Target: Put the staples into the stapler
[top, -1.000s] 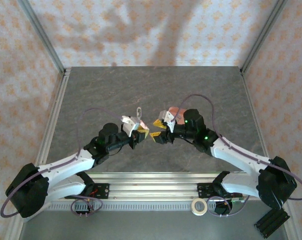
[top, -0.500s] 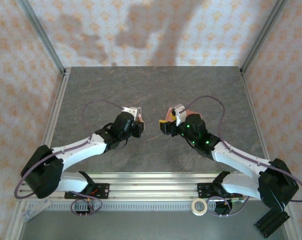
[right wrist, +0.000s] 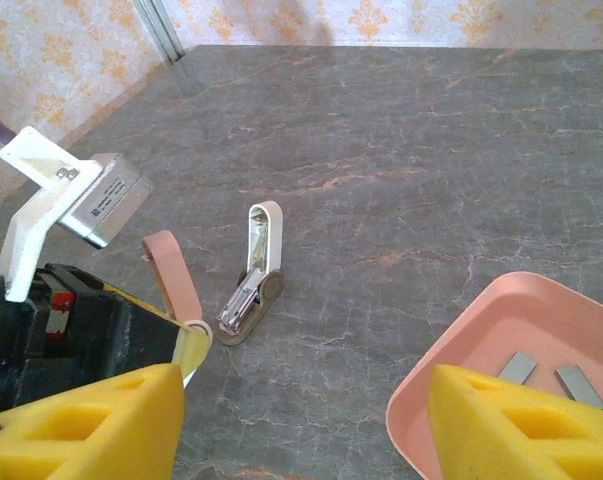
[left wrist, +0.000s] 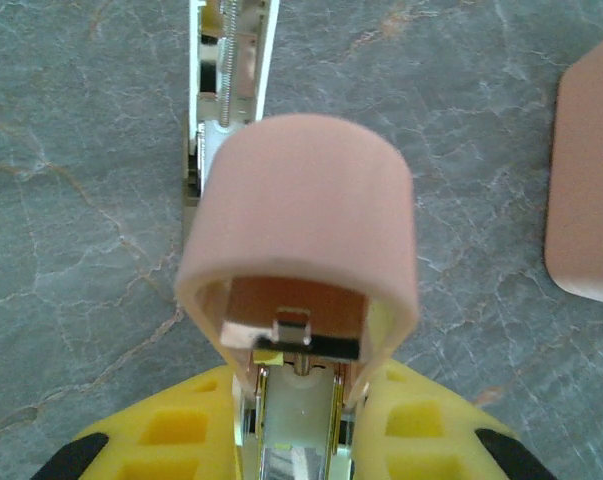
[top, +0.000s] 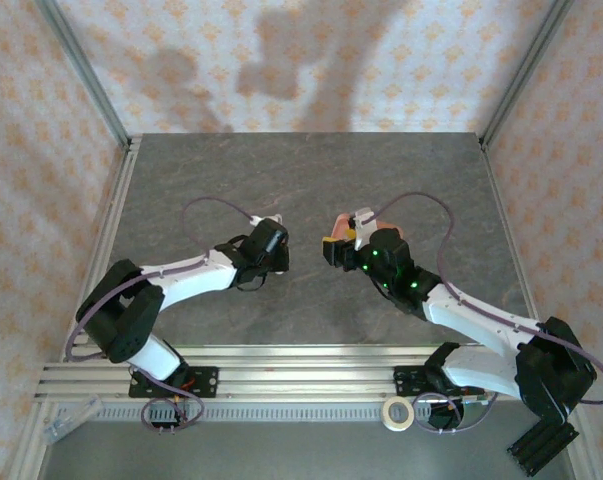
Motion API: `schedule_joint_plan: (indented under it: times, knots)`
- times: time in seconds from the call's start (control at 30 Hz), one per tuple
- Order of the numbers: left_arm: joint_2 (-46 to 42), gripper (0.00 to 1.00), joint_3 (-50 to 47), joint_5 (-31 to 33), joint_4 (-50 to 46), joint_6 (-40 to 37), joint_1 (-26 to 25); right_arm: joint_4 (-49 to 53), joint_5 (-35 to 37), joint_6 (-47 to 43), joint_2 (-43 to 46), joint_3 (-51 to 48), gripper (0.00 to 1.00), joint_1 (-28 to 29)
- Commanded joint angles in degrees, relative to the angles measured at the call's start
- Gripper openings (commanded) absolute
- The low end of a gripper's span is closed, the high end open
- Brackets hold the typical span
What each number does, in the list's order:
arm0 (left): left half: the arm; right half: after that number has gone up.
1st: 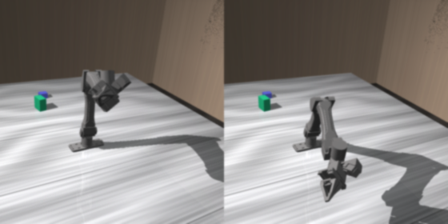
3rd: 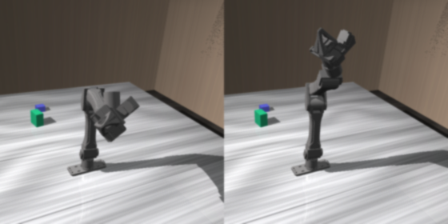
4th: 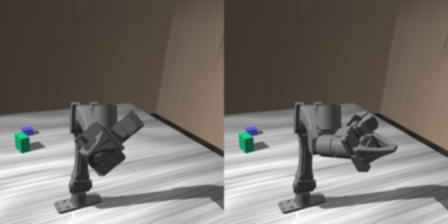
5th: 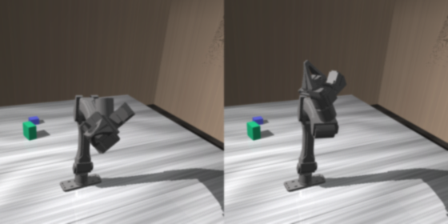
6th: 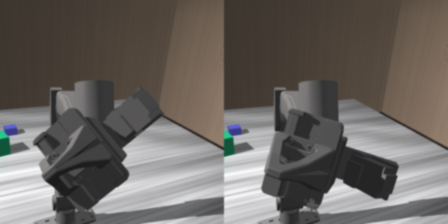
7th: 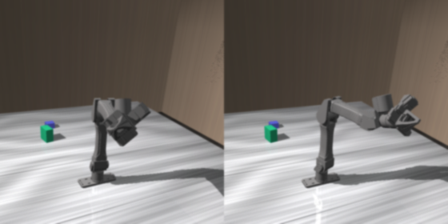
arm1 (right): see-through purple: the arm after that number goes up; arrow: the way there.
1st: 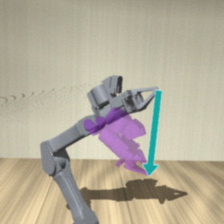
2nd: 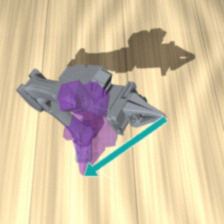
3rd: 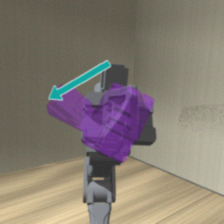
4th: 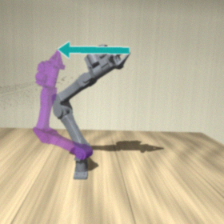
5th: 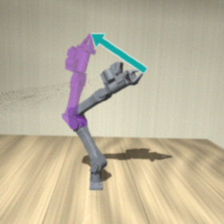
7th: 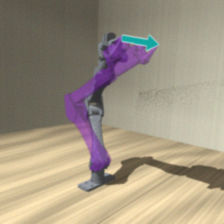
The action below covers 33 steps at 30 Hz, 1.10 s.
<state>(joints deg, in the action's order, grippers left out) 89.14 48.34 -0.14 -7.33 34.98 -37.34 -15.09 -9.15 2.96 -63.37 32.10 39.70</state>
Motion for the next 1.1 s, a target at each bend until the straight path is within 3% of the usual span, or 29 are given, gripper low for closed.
schedule_joint_plan:
  times: [0.0, 0.53, 1.07]
  knots:
    - [1.3, 0.08, 3.3, 3.7, -3.0, 2.2, 0.3, 0.3, 1.2, 0.6, -0.3, -0.1, 0.65, 0.1]
    - [12.7, 0.16, 18.3, 8.1, -11.2, 3.3, 0.2, 2.3, 1.8, -1.4, -2.2, 1.3, 0.65, 0.1]
    - [24.6, 0.19, 27.0, 7.7, -11.5, 5.7, 0.2, 6.1, 5.5, -2.4, 2.1, -1.5, 0.65, 0.1]
